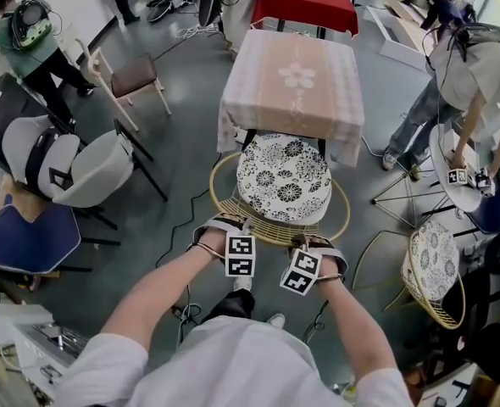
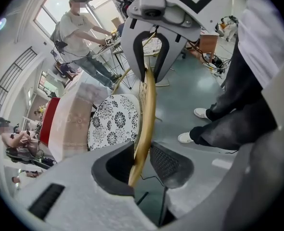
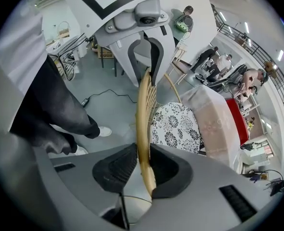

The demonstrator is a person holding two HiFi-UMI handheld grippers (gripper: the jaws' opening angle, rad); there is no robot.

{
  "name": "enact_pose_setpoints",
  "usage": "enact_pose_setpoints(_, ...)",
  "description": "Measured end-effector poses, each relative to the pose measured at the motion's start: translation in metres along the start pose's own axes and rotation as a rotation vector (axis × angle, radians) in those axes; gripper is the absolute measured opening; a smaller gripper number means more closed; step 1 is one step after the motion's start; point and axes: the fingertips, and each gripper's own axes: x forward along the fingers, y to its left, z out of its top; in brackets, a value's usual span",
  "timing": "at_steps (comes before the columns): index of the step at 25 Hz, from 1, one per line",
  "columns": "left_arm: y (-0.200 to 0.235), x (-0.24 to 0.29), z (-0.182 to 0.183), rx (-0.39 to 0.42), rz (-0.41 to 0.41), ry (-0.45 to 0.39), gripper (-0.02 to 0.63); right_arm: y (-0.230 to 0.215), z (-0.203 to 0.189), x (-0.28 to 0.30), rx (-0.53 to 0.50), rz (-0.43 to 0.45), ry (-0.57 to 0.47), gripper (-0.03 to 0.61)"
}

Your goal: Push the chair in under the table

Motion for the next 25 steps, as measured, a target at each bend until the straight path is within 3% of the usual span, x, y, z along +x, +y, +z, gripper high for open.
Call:
enact_pose_setpoints(12, 0.043, 0.015, 0.004, 0.019, -0.040, -0.053, 0.104, -0.050, -0.008, 0.014, 0.109, -0.013, 0.076, 0.087)
enact_pose_setpoints(25, 0.081, 0.032, 0.011, 0.006, -0.043, -0.065, 0.103, -0.089, -0.019, 0.026, 0.092, -0.025, 0.089, 0.089)
